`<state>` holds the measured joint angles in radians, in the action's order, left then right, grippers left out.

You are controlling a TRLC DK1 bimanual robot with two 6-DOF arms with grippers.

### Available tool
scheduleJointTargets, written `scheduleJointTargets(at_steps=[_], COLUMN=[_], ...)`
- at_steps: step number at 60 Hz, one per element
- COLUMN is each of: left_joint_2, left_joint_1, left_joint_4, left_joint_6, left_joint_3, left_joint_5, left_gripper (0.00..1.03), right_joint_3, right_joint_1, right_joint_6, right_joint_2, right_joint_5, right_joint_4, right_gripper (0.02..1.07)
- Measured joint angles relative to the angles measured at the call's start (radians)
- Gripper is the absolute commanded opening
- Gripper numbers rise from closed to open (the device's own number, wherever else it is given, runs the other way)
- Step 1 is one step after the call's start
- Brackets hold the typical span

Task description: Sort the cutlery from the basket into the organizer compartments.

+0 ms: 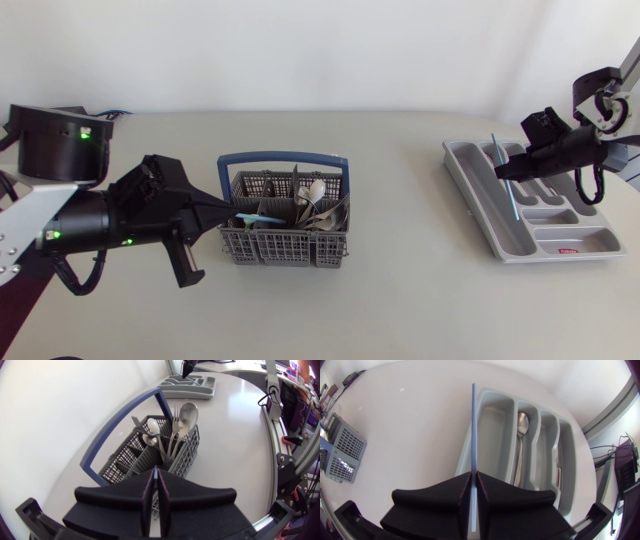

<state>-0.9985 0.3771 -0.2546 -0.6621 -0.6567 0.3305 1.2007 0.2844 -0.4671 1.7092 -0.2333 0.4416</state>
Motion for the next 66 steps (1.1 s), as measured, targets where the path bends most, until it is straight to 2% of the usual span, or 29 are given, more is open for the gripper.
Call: scheduleJointTargets(at_steps=[15, 22, 24, 27, 28, 38, 45, 53, 66], left_joint_2=[0.074, 0.095, 0.098, 0.1, 0.101, 0.102, 0.101, 0.08, 0.017], left_joint_1=[-0.019, -0.036, -0.046, -0.066, -0.073, -0.11, -0.124, -0.135, -0.135], left_joint_4=[-0.074, -0.122, -0.14, -0.164, -0.17, -0.229, -0.274, -0.314, -0.385], left_joint_6=[0.0, 0.008, 0.009, 0.013, 0.015, 0.046, 0.076, 0.108, 0.143], left_joint_3=[-0.067, -0.093, -0.106, -0.127, -0.135, -0.201, -0.235, -0.288, -0.353], left_joint_5=[0.006, 0.039, 0.056, 0.084, 0.092, 0.156, 0.206, 0.249, 0.297], left_gripper=[0.03, 0.03, 0.03, 0.03, 0.03, 0.03, 0.03, 0.03, 0.03], right_joint_3=[0.077, 0.104, 0.111, 0.118, 0.12, 0.106, 0.053, -0.037, -0.175], right_joint_1=[0.014, 0.016, 0.017, 0.018, 0.018, 0.017, 0.001, -0.06, -0.283], right_joint_6=[0.056, 0.08, 0.082, 0.087, 0.089, 0.101, 0.101, 0.1, 0.062], right_joint_2=[0.195, 0.25, 0.263, 0.272, 0.273, 0.256, 0.169, -0.014, -0.39], right_joint_5=[0.045, 0.055, 0.055, 0.056, 0.056, 0.087, 0.123, 0.125, 0.034], right_joint_4=[-0.004, -0.005, -0.005, -0.005, -0.005, -0.052, -0.08, -0.099, -0.096], right_gripper=[0.1, 0.11, 0.15, 0.26, 0.35, 0.7, 0.84, 0.84, 0.84])
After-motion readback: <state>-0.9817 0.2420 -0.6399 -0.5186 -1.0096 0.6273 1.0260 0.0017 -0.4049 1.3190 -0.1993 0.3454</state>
